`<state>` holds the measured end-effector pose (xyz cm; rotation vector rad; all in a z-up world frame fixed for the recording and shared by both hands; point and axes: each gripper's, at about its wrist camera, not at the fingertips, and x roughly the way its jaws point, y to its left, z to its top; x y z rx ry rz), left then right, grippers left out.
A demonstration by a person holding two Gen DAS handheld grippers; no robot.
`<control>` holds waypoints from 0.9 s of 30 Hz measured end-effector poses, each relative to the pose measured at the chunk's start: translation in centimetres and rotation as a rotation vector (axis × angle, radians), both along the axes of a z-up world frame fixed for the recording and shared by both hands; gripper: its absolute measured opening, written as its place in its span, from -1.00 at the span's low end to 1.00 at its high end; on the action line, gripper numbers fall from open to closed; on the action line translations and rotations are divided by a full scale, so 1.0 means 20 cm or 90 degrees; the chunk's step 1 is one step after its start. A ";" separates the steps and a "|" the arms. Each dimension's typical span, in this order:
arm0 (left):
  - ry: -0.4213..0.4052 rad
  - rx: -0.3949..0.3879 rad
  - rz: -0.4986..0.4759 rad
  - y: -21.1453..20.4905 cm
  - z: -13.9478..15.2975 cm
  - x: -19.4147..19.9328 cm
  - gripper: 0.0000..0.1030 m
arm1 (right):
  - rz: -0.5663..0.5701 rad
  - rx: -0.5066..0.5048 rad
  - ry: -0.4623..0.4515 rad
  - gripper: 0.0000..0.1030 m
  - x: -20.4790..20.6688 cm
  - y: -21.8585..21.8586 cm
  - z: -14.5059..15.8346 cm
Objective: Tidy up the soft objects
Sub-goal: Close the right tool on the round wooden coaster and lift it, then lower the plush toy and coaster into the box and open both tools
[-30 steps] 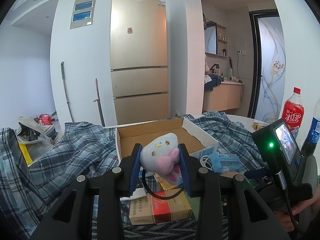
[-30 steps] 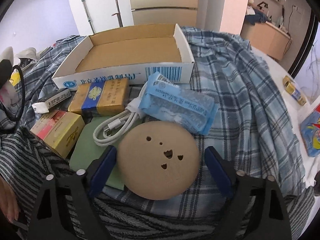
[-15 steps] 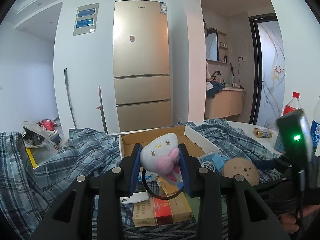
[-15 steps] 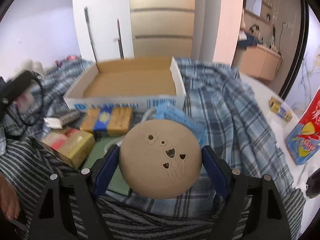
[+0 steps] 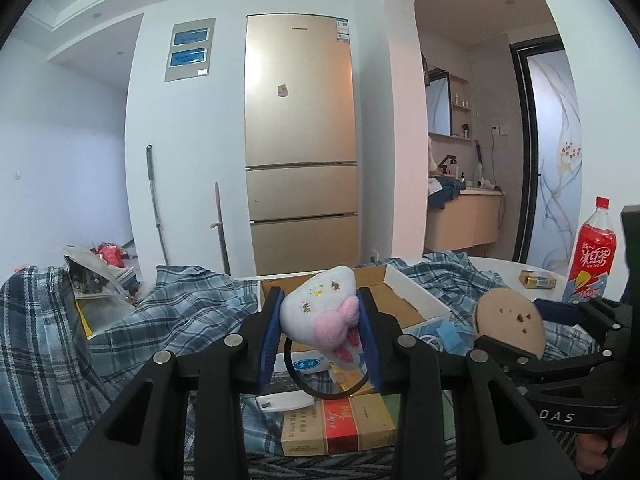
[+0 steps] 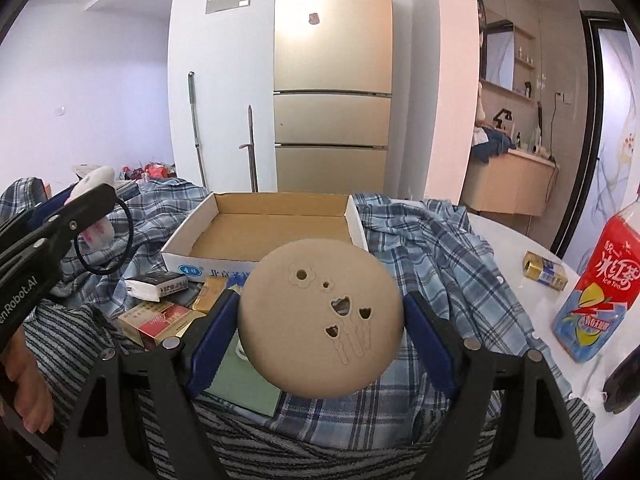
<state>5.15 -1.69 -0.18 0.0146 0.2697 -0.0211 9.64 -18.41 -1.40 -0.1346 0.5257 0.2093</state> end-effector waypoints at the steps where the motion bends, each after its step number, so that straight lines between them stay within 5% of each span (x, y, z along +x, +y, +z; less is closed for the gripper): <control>1: 0.000 0.002 0.007 0.00 0.00 0.00 -0.26 | -0.009 -0.009 -0.001 0.59 -0.01 0.00 0.01; 13: -0.033 -0.023 0.027 0.02 0.23 -0.02 -0.26 | 0.010 -0.003 -0.056 0.59 -0.08 -0.02 0.32; 27: -0.070 -0.022 0.062 -0.03 0.78 0.08 -0.26 | 0.011 0.029 -0.163 0.59 0.08 -0.02 0.88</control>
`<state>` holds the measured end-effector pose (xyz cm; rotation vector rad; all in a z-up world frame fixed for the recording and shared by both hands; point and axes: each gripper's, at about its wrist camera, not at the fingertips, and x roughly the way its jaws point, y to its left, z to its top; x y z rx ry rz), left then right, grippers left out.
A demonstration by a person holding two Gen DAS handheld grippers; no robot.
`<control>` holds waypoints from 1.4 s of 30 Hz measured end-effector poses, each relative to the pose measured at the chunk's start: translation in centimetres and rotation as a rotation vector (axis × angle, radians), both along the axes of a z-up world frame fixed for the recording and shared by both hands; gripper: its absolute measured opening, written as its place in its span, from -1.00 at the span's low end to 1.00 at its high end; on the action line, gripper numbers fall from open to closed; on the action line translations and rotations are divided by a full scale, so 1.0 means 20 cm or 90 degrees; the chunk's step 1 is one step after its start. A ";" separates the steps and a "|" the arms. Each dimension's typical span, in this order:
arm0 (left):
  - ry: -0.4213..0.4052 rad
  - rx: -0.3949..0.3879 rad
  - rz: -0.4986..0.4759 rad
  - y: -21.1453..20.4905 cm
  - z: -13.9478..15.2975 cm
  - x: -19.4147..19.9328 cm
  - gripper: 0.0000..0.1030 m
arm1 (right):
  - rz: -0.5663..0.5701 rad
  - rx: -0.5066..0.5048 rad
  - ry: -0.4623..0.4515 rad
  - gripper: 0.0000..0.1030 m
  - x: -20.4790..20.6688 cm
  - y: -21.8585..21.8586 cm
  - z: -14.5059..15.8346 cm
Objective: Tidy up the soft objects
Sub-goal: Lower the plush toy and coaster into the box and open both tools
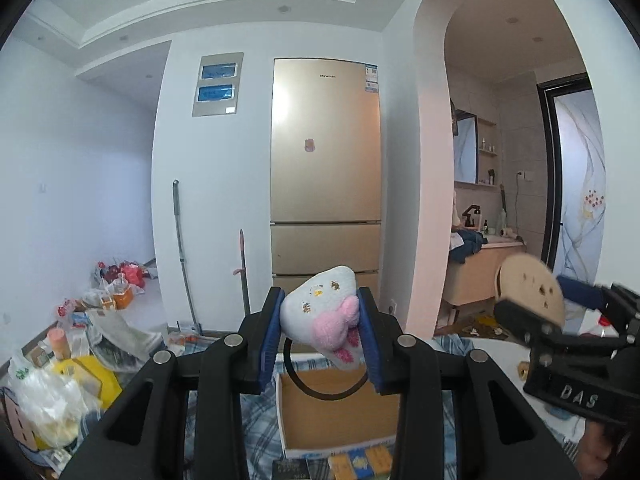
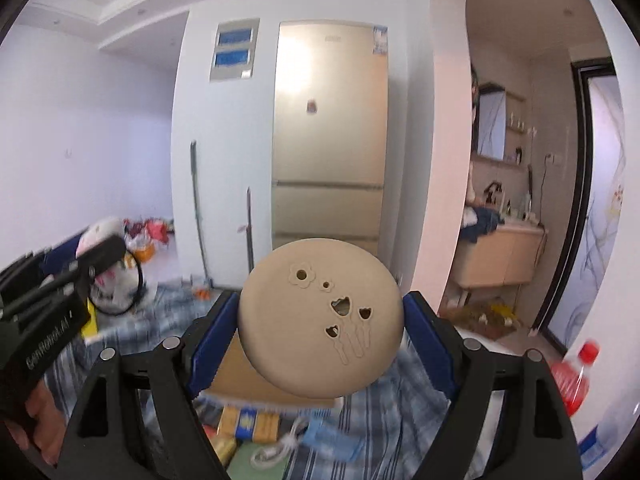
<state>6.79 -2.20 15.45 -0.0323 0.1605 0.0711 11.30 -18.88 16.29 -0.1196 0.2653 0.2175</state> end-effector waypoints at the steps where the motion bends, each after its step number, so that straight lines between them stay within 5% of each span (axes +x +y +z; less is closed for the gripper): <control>1: 0.000 0.000 0.000 0.00 0.02 0.01 -0.26 | -0.001 0.001 -0.005 0.59 0.02 0.00 0.02; 12: 0.047 -0.021 0.007 0.02 0.03 0.29 -0.26 | -0.009 0.026 -0.005 0.59 0.33 0.02 0.02; 30: 0.264 -0.039 0.014 0.19 -0.45 0.78 -0.26 | 0.037 -0.050 0.177 0.59 0.66 0.20 -0.49; 34: 0.336 -0.004 -0.004 0.18 -0.60 0.89 -0.26 | 0.051 -0.068 0.226 0.59 0.71 0.23 -0.60; 42: 0.457 -0.057 -0.004 0.23 -0.87 1.04 -0.26 | 0.040 -0.090 0.329 0.59 0.86 0.24 -0.84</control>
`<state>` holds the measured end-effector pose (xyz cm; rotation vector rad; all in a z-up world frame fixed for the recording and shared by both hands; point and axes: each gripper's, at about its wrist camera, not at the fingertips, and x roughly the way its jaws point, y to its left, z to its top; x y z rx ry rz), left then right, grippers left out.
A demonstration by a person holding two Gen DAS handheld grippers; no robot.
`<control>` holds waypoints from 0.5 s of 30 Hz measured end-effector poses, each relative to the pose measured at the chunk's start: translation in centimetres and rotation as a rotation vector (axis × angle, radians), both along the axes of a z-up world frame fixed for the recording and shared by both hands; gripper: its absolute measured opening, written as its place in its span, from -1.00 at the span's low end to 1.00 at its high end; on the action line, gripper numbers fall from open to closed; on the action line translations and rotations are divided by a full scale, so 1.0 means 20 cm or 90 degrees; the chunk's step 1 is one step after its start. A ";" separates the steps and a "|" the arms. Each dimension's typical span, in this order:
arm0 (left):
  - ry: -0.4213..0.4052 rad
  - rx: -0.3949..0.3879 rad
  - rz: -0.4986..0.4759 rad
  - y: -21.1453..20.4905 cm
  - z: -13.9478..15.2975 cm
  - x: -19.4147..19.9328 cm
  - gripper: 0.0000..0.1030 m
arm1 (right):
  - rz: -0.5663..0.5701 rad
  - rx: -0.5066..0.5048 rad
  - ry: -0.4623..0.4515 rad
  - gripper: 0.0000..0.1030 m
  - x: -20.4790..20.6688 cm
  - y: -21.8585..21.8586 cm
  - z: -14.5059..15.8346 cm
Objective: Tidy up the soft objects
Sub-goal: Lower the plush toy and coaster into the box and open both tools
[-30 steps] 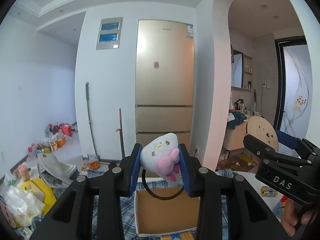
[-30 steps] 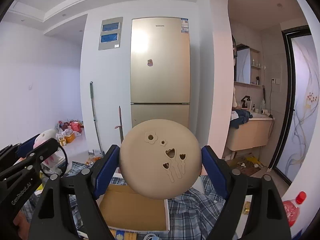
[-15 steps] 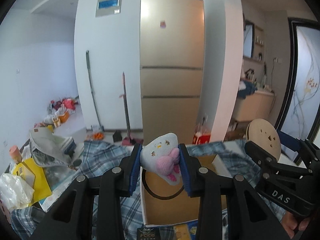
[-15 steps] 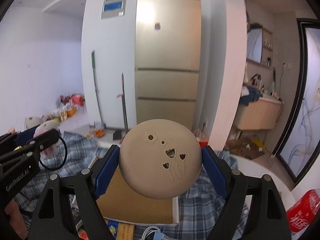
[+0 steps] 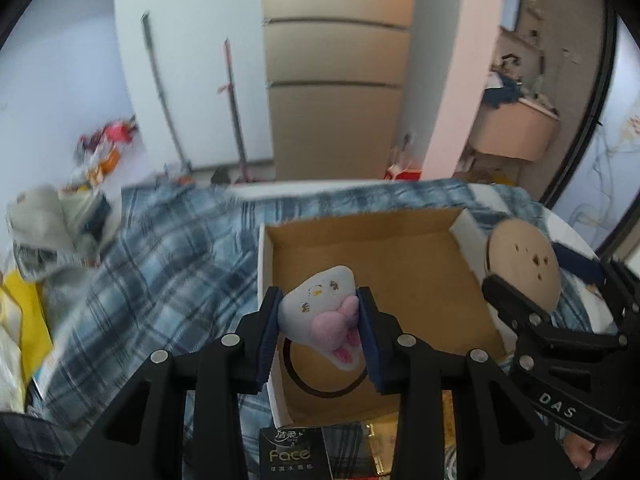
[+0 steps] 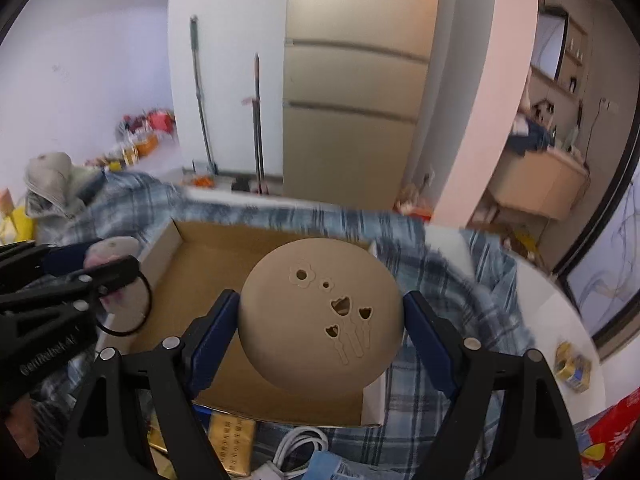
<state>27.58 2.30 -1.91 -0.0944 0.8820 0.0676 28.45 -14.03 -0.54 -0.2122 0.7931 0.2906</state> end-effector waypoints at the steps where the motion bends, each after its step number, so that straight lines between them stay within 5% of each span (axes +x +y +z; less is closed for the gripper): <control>1: 0.014 -0.010 0.001 0.01 -0.03 0.02 -0.26 | 0.004 0.002 0.018 0.59 0.01 0.00 -0.03; 9: 0.077 -0.009 -0.009 -0.01 -0.16 0.07 -0.26 | 0.022 -0.033 0.068 0.59 0.04 0.04 -0.15; 15: 0.062 0.017 -0.005 -0.02 -0.14 0.06 0.32 | 0.029 -0.008 0.088 0.61 0.06 0.03 -0.17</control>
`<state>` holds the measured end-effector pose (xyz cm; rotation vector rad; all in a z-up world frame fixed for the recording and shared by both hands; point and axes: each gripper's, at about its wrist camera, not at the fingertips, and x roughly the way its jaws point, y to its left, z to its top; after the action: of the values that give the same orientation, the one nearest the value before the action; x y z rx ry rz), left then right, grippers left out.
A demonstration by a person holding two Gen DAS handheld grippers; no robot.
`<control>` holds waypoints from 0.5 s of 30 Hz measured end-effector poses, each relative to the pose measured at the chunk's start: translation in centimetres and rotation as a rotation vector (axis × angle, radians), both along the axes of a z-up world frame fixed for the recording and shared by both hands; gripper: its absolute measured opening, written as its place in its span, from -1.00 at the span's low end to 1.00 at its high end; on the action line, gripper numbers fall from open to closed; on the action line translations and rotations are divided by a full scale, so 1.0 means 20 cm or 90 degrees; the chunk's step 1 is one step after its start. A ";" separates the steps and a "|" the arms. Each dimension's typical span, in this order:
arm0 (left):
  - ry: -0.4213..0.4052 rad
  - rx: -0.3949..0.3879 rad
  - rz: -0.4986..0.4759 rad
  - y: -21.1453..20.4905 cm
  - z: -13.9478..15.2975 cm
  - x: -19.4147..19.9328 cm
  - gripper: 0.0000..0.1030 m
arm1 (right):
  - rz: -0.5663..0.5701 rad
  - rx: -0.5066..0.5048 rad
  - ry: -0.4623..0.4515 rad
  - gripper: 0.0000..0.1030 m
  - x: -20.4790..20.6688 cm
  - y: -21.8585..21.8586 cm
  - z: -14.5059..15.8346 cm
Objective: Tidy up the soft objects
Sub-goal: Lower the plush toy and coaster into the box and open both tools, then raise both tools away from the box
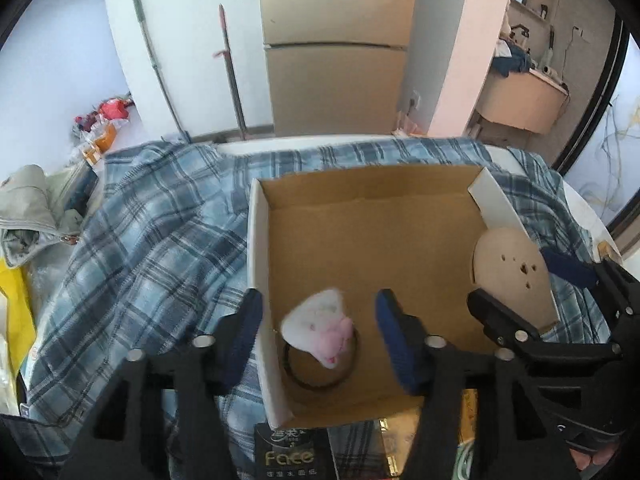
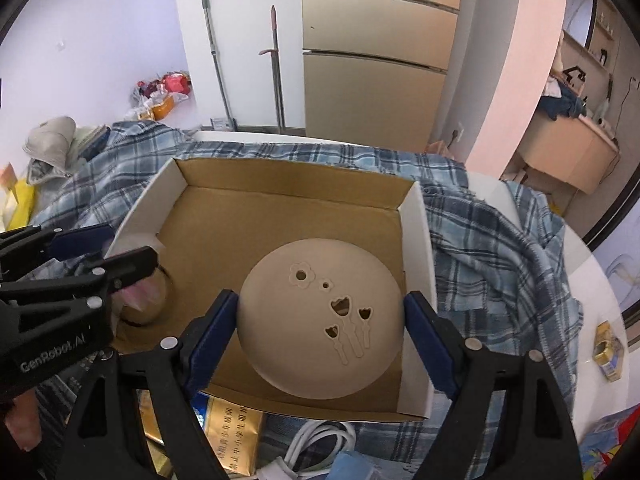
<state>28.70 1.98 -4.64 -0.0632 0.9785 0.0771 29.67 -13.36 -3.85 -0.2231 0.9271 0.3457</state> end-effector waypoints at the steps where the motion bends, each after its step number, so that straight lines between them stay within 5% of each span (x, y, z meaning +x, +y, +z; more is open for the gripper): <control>1: -0.007 0.001 0.001 0.00 0.01 0.00 0.48 | -0.003 -0.007 -0.004 0.61 0.00 0.00 0.00; 15: -0.099 -0.001 0.024 0.06 0.24 -0.11 0.58 | -0.033 0.027 -0.083 0.79 -0.06 -0.09 0.23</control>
<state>26.44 3.15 0.21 -0.0877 0.8223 0.1039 28.48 -15.07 0.69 -0.1805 0.7952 0.2985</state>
